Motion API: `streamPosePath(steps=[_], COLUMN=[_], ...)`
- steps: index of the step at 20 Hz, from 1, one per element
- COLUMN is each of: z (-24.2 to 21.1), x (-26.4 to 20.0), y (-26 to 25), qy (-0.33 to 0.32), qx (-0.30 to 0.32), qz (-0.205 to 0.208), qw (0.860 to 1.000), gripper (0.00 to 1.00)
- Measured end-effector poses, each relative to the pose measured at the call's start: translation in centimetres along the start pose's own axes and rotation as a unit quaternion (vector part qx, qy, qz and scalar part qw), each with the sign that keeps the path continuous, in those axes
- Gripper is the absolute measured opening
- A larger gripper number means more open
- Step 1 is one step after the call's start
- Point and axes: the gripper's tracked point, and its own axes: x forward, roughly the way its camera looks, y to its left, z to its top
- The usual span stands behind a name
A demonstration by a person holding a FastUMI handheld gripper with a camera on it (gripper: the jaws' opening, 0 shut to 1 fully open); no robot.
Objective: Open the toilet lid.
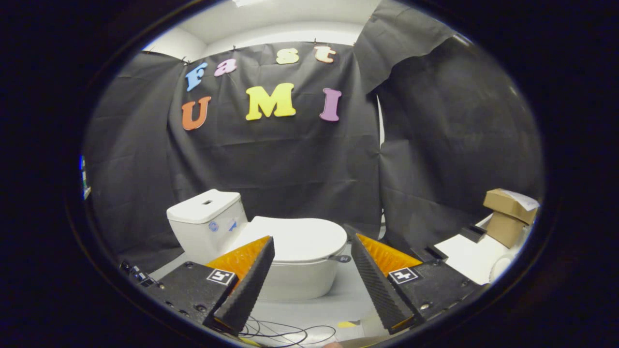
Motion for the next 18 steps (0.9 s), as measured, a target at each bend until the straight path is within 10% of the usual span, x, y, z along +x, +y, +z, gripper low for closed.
streamPosePath(steps=[18], z=[-7.3], x=[16.9], y=[-5.0], qy=[0.132], qx=[0.072], qz=[-0.045], qw=[0.988], gripper=[1.00])
